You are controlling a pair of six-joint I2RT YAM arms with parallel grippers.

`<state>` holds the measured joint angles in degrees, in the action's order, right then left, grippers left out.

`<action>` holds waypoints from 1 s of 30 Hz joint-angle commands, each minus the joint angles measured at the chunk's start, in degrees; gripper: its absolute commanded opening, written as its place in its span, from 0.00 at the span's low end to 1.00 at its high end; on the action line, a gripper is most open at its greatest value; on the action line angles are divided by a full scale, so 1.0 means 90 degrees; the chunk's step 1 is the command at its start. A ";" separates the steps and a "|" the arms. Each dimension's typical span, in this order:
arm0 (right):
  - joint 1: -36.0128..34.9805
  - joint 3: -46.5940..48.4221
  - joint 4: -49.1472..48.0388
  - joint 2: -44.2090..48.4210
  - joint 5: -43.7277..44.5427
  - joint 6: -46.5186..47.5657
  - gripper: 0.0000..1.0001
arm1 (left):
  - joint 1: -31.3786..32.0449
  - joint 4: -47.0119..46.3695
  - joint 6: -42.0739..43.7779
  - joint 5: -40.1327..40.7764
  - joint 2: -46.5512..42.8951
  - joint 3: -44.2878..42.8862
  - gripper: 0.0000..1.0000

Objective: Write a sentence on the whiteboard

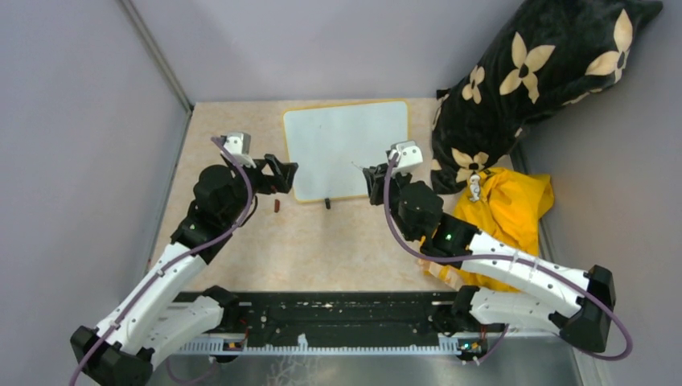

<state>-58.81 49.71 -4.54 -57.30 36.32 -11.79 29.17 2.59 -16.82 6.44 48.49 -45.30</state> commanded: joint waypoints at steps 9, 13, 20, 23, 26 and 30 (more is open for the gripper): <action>0.0802 -0.0509 -0.0789 0.0707 -0.1574 -0.0244 0.00 | 0.0002 -0.1240 0.0471 0.0092 0.0508 0.0150 0.99; 0.0771 -0.0514 -0.0755 0.0614 -0.1465 -0.0077 0.00 | -0.0109 -0.1629 0.0513 -0.0423 0.0853 0.0357 0.99; -0.0181 -0.0565 -0.1333 0.0220 -0.0177 0.0788 0.00 | -0.1411 -0.2474 -0.0889 -0.2496 0.1145 0.0814 0.99; -0.0194 -0.0601 -0.1443 0.0136 -0.0297 0.0633 0.00 | -0.1816 -0.2767 -0.1208 -0.3027 0.1205 0.0971 0.99; -0.0196 -0.0726 -0.1585 0.0155 -0.0541 0.0584 0.00 | -0.2131 -0.3203 -0.1499 -0.3598 0.1331 0.1203 0.99; -0.0190 -0.0912 -0.1747 0.0293 -0.0812 0.0529 0.00 | -0.2630 -0.4631 -0.2217 -0.4713 0.2060 0.1544 0.99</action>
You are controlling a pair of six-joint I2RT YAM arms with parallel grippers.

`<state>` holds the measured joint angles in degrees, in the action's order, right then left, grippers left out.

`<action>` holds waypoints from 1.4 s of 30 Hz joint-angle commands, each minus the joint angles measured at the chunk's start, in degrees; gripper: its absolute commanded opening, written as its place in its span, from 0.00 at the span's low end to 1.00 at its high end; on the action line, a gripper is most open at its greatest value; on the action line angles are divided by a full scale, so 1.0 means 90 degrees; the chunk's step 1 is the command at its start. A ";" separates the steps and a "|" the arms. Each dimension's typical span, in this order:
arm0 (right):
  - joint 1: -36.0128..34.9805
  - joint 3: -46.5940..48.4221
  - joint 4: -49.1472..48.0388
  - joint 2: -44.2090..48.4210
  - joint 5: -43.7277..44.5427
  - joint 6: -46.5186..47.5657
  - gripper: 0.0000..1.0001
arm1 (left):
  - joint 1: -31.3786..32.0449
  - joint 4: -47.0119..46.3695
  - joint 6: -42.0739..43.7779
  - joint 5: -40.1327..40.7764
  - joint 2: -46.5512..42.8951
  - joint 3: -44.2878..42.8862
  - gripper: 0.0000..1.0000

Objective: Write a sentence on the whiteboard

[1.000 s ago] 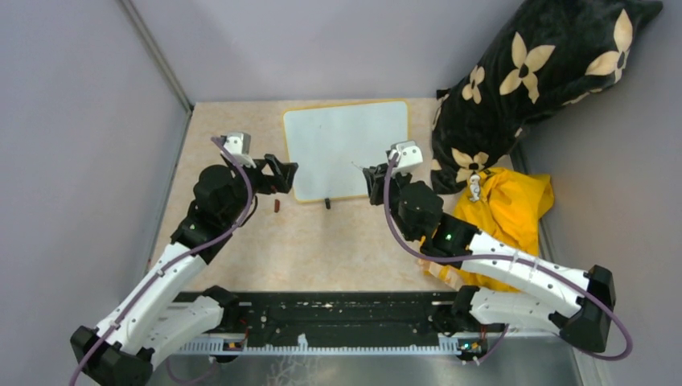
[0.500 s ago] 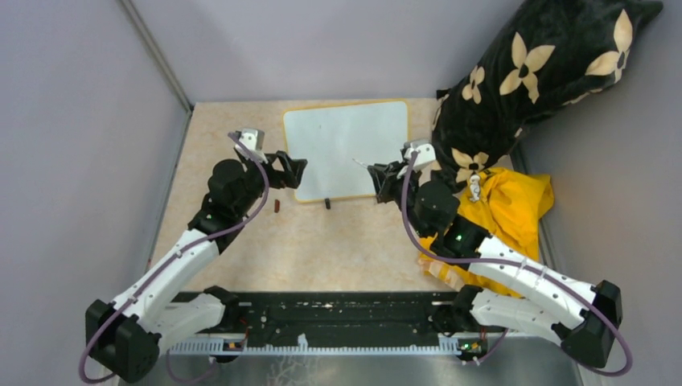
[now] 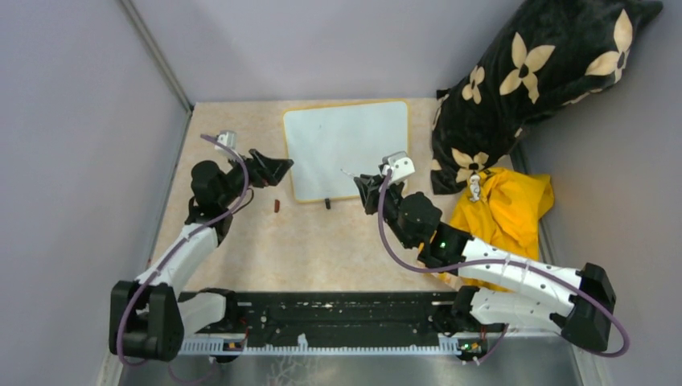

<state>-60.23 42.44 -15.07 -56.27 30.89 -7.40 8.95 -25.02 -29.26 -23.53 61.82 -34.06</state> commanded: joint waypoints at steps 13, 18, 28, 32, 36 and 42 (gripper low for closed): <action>-0.0035 -0.0417 -0.0126 0.1187 -0.0399 -0.0307 0.00 | -0.1205 -0.4007 -0.1671 -0.4003 0.3567 -0.0502 0.98; -0.0037 -0.0354 -0.0065 0.1243 -0.0486 -0.0330 0.00 | -0.1209 -0.5054 -0.2063 -0.4251 0.4527 -0.0662 0.90; -0.0037 -0.0240 0.0035 0.1144 -0.0543 -0.0338 0.00 | -0.1199 -0.6382 -0.2228 -0.4445 0.5439 -0.0506 0.78; -0.0037 -0.0228 -0.0055 0.0991 -0.0578 -0.0355 0.00 | -0.1101 -0.6180 -0.1844 -0.4506 0.5600 -0.0408 0.70; -0.0039 -0.0185 -0.0073 0.0921 -0.0630 -0.0384 0.00 | -0.1020 -0.6168 -0.1594 -0.4555 0.5730 -0.0355 0.62; -0.0036 -0.0207 -0.0003 0.0985 -0.0597 -0.0417 0.00 | -0.1015 -0.6419 -0.1428 -0.4498 0.5846 -0.0163 0.52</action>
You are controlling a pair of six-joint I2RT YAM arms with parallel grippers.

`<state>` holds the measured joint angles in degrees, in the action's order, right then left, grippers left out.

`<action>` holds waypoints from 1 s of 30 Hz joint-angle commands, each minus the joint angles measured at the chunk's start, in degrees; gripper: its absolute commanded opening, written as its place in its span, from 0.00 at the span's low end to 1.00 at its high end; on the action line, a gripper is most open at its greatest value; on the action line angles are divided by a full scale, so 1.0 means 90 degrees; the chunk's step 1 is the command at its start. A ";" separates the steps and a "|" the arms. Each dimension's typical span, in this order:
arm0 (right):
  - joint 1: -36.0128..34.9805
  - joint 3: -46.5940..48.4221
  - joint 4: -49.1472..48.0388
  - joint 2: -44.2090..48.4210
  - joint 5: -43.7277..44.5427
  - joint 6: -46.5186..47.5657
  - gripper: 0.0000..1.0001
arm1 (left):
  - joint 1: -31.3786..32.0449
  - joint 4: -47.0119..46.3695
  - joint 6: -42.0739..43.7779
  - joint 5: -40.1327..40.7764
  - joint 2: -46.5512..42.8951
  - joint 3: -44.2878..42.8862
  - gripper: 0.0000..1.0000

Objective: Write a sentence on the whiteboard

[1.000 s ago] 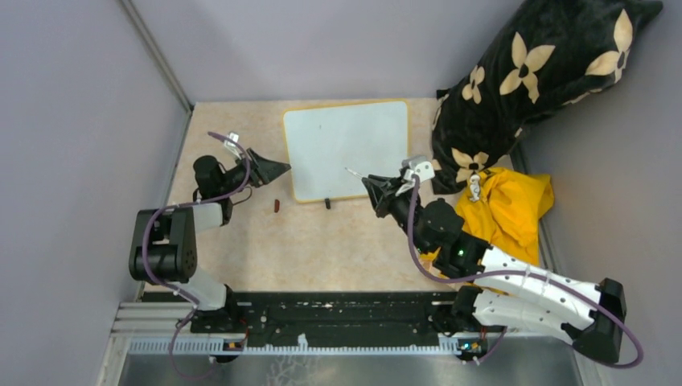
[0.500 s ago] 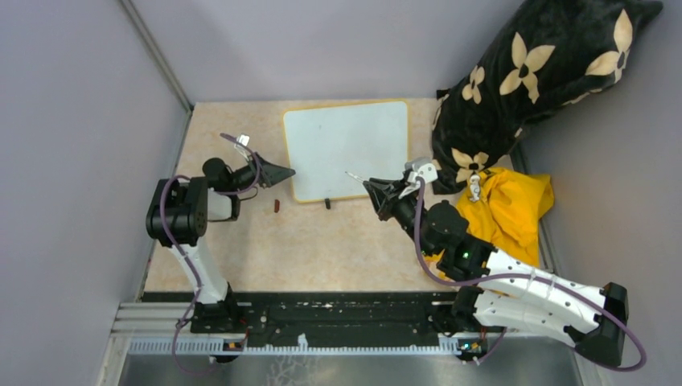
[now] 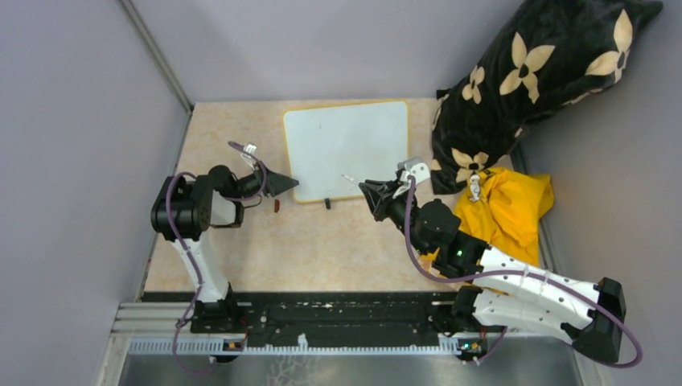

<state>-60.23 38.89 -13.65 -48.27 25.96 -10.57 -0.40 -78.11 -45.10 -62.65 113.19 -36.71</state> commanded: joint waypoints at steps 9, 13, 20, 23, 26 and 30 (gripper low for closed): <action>-0.0032 0.0092 -0.0160 0.0158 -0.0019 -0.0157 0.00 | 0.0025 -0.0886 0.0389 -0.0092 0.0283 0.0240 0.30; -0.0037 0.0157 -0.0235 -0.0010 -0.0073 -0.0156 0.00 | 0.0023 -0.0942 0.0412 -0.0087 0.0348 0.0259 0.23; -0.0037 0.0200 -0.0490 -0.0346 -0.0140 -0.0144 0.00 | 0.0016 -0.1033 0.0420 -0.0029 0.0412 0.0303 0.19; -0.0036 0.0191 -0.0575 -0.0524 -0.0131 -0.0159 0.00 | 0.0022 -0.1065 0.0400 0.0023 0.0454 0.0316 0.17; -0.0037 0.0154 -0.0690 -0.0648 -0.0098 -0.0187 0.00 | 0.0020 -0.1193 0.0321 0.0073 0.0548 0.0342 0.15; -0.0035 0.0099 -0.0760 -0.0710 -0.0043 -0.0198 0.00 | 0.0020 -0.1385 0.0218 0.0142 0.0652 0.0363 0.14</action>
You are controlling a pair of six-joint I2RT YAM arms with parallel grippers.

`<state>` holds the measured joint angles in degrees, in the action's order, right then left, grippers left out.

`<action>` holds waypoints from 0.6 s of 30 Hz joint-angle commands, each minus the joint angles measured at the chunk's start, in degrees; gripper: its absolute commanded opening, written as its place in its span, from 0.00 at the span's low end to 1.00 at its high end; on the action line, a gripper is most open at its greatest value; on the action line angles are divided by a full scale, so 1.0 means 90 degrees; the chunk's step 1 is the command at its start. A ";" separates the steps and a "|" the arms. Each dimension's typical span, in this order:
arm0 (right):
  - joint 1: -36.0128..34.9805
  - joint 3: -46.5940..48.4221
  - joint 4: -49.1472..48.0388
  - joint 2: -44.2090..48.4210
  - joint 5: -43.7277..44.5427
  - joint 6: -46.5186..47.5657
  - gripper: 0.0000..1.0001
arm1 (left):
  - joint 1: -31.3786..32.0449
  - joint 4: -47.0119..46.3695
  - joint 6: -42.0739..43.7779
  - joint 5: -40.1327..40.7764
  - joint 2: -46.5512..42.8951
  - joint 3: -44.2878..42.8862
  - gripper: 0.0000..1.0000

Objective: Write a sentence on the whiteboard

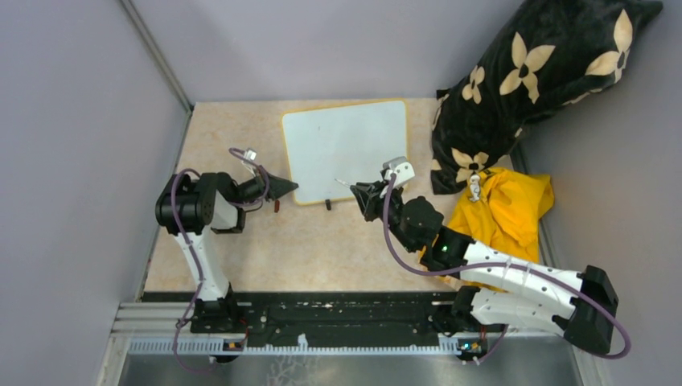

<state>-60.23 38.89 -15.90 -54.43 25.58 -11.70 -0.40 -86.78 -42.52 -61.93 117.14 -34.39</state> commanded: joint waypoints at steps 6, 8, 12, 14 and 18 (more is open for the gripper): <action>-0.0037 0.0019 -0.0518 -0.0026 0.0066 -0.0046 0.00 | 0.0023 -0.0539 -0.0062 0.0113 0.0236 0.0163 0.12; -0.0037 -0.0018 -0.0543 -0.0040 0.0094 -0.0047 0.00 | 0.0020 -0.0543 -0.0063 0.0130 0.0232 0.0167 0.13; -0.0037 -0.0044 -0.0551 -0.0069 0.0112 -0.0059 0.00 | 0.0023 -0.0553 -0.0070 0.0120 0.0245 0.0166 0.25; -0.0037 -0.0044 -0.0549 -0.0084 0.0124 -0.0062 0.00 | 0.0025 -0.0563 -0.0081 0.0123 0.0254 0.0155 0.32; -0.0032 -0.0054 -0.0562 -0.0107 0.0145 -0.0076 0.00 | 0.0020 -0.0571 -0.0090 0.0121 0.0265 0.0154 0.37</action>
<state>-60.23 38.50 -18.00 -55.00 26.06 -11.77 -0.38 -88.01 -43.55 -60.60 118.63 -33.50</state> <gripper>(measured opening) 0.117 0.359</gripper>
